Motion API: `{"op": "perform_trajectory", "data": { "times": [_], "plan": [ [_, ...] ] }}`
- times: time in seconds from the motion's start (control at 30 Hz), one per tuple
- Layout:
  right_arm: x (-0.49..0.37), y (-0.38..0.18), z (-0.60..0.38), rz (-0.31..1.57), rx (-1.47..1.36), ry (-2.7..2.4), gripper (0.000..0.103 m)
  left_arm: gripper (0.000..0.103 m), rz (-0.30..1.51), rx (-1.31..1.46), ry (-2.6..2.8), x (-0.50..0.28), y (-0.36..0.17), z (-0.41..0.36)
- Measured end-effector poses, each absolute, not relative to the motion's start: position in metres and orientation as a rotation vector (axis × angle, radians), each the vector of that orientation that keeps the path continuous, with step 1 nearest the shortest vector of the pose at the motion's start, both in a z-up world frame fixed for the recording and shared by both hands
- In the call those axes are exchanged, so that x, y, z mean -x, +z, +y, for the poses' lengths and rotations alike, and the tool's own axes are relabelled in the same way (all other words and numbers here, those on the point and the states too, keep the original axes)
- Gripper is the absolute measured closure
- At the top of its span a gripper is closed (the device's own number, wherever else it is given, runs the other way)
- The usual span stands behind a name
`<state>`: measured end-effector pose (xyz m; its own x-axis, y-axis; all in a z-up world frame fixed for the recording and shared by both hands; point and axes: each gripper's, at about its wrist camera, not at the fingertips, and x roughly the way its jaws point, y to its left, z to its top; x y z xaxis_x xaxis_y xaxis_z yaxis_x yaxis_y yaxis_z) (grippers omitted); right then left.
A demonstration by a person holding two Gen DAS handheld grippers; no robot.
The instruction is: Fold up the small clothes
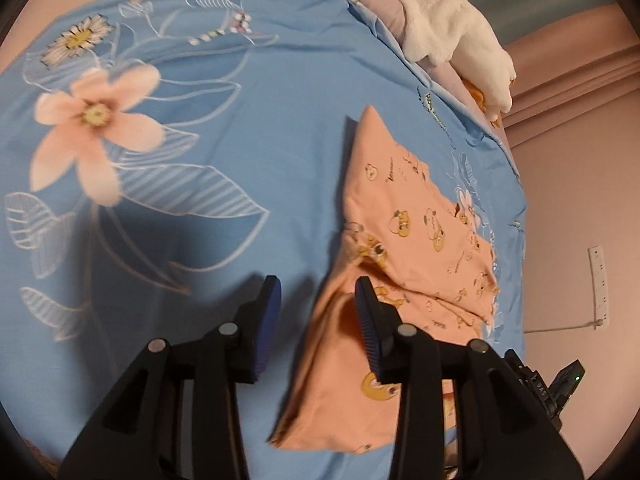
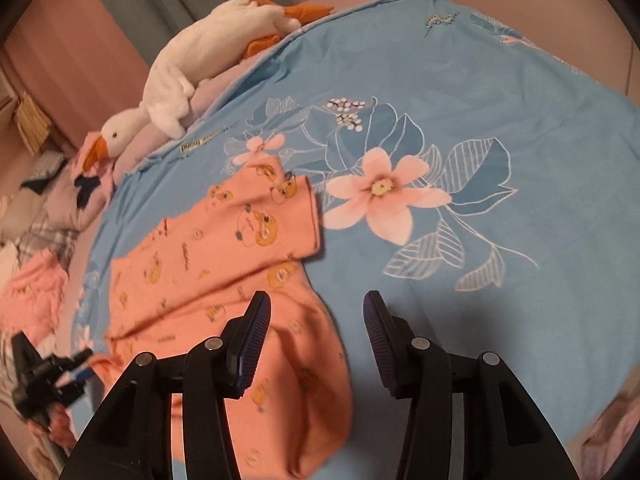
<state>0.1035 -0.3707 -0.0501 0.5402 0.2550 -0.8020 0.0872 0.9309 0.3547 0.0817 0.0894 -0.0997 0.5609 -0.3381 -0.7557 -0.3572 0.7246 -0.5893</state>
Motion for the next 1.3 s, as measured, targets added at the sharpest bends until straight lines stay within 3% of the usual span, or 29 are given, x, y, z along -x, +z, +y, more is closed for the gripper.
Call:
{"op": "perform_trajectory", "data": {
  "times": [0.5, 0.53, 0.57, 0.67, 0.8, 1.0, 1.3],
  "plan": [
    [-0.127, -0.087, -0.299, 1.141, -0.099, 0.341, 0.055, 0.065, 1.089, 0.616, 0.017, -0.056, -0.107, 0.078],
    [-0.132, -0.086, -0.298, 1.127, -0.107, 0.338, 0.064, 0.065, 1.090, 0.613, 0.016, -0.057, -0.107, 0.076],
    [-0.135, -0.086, -0.298, 1.121, -0.107, 0.335, 0.086, 0.065, 1.092, 0.609, 0.014, -0.058, -0.106, 0.074],
    [-0.142, -0.084, -0.297, 1.111, -0.146, 0.335, 0.096, 0.064, 1.094, 0.599, -0.006, -0.060, -0.105, 0.069],
    [-0.134, -0.075, -0.313, 1.071, -0.252, 0.325, 0.097, 0.054, 1.099, 0.590, -0.039, -0.064, -0.103, 0.062],
    [-0.122, -0.054, -0.335, 0.992, -0.323, 0.305, 0.097, 0.052, 1.097, 0.561, -0.082, -0.078, -0.100, 0.047],
    [-0.126, -0.072, -0.338, 1.046, -0.371, 0.292, 0.097, 0.054, 1.105, 0.492, -0.087, -0.114, -0.109, 0.027]
  ]
}}
